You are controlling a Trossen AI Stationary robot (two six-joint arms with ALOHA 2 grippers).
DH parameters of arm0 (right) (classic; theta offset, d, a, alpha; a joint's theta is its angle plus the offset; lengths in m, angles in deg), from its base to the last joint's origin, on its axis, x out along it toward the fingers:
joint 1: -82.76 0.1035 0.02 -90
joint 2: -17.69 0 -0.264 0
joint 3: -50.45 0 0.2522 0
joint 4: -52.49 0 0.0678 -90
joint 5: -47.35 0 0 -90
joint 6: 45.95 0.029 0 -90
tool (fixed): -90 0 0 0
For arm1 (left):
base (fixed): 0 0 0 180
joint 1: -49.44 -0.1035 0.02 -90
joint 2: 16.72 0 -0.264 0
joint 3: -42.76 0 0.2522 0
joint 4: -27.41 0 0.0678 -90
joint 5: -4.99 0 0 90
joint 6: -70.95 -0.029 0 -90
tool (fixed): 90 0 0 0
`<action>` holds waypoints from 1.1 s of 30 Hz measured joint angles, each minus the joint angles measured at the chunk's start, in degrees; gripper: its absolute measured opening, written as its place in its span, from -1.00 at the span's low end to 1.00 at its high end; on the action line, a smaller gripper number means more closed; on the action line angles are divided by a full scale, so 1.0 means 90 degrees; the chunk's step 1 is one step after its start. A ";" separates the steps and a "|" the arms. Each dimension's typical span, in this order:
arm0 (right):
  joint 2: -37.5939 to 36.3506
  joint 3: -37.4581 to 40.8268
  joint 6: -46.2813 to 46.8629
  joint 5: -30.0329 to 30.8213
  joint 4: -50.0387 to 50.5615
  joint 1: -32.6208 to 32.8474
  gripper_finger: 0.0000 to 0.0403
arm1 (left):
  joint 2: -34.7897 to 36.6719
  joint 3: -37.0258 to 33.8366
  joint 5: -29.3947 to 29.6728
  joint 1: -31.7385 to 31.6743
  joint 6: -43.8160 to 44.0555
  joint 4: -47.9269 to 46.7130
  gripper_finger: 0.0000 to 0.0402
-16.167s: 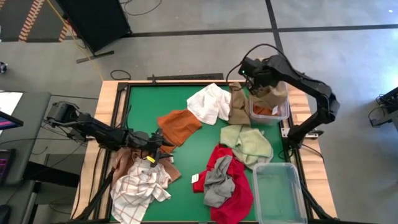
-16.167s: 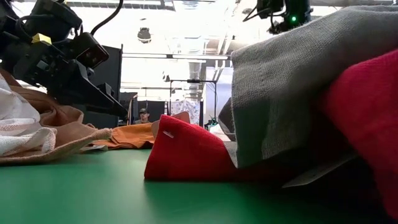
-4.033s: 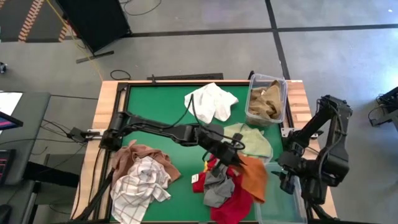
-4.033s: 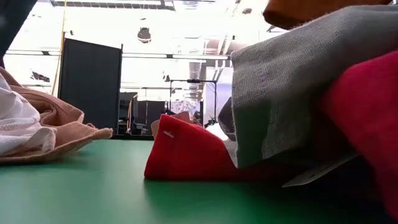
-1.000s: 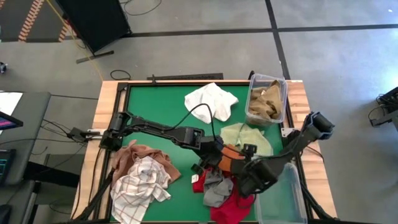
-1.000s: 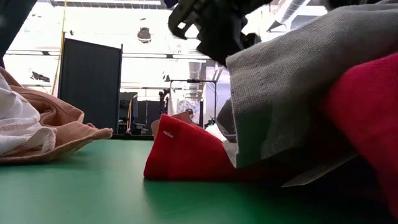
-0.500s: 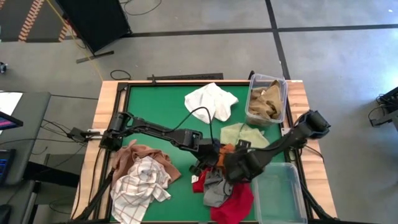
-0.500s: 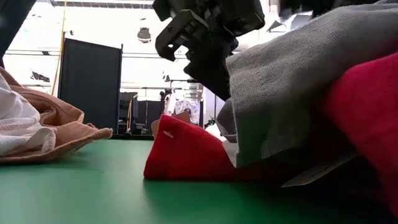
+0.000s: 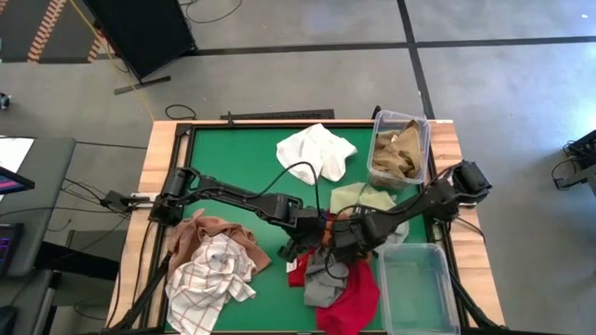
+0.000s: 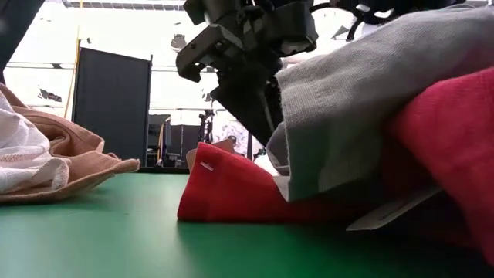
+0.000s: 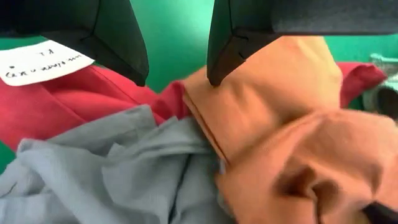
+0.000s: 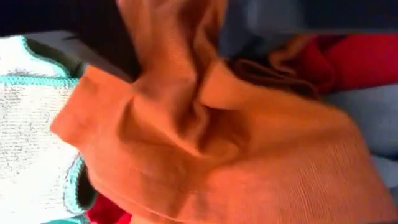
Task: Sort towels by color in basket
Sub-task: Put the orange towel into the bottom transparent bin
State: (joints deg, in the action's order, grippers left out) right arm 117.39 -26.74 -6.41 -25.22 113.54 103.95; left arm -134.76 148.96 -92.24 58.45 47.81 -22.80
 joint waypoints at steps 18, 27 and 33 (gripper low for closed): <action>-0.0741 -0.1469 -0.0071 0.0936 0.1889 0.0456 -0.88 | 0.0050 0.0044 0.0018 0.0005 0.0001 -0.0694 -0.22; -0.1210 -0.2935 0.1221 0.1307 0.4534 0.1201 -0.88 | -0.0040 -0.0017 0.0054 -0.0017 -0.0099 -0.0750 -0.22; -0.1588 -0.3808 0.1434 0.0620 0.4761 0.1749 -0.88 | -0.0017 -0.0007 0.0022 -0.0055 -0.0082 -0.0767 -0.22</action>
State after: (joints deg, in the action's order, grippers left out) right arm 103.10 -61.01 6.50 -19.65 156.39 119.69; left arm -134.91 148.90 -92.03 57.96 47.07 -29.71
